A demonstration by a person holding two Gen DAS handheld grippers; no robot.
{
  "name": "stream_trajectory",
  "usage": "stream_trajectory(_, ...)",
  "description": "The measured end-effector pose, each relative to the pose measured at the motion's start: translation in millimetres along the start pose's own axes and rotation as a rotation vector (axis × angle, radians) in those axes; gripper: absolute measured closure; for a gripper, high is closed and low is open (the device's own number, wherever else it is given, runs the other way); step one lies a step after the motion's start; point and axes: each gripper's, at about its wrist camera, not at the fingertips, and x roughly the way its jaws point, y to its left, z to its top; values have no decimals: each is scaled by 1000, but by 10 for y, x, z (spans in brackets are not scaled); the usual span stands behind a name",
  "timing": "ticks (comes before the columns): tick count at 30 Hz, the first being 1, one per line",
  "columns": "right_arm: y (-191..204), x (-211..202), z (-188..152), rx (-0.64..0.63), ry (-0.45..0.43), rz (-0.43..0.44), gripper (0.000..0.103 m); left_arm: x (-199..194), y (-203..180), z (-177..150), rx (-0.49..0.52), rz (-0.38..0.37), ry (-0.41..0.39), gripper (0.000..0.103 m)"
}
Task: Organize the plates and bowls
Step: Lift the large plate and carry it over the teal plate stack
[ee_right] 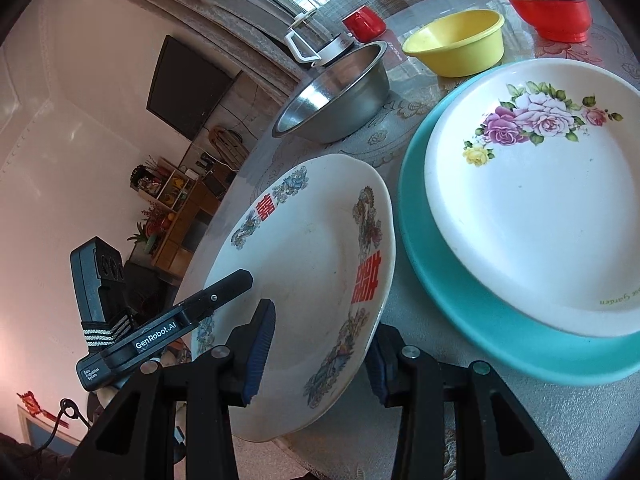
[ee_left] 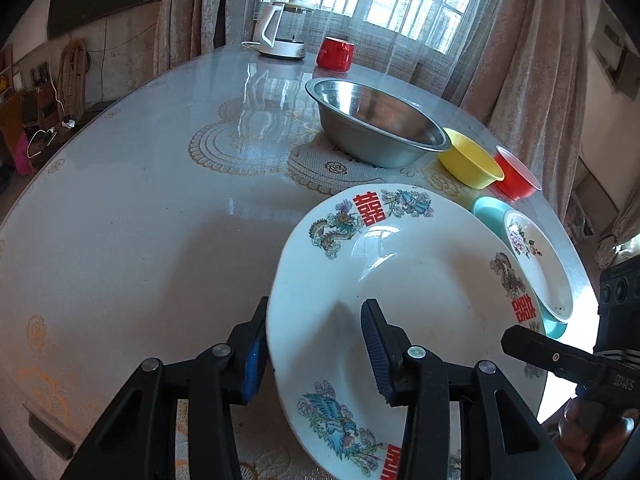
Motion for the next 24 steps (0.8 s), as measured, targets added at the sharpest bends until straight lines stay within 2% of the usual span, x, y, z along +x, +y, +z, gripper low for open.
stream_trajectory(7, 86, 26, 29, -13, 14, -47, 62, 85, -27, 85, 28, 0, 4, 59)
stream_trajectory(13, 157, 72, 64, -48, -3, -115, 62, 105, -17, 86, 49, -13, -32, 59)
stream_trajectory(21, 128, 79, 79, -35, -8, -121, 62, 114, -10, 85, 60, -11, -43, 59)
stream_trajectory(24, 137, 82, 79, -32, -6, -126, 62, 89, 19, 66, 44, -17, -40, 63)
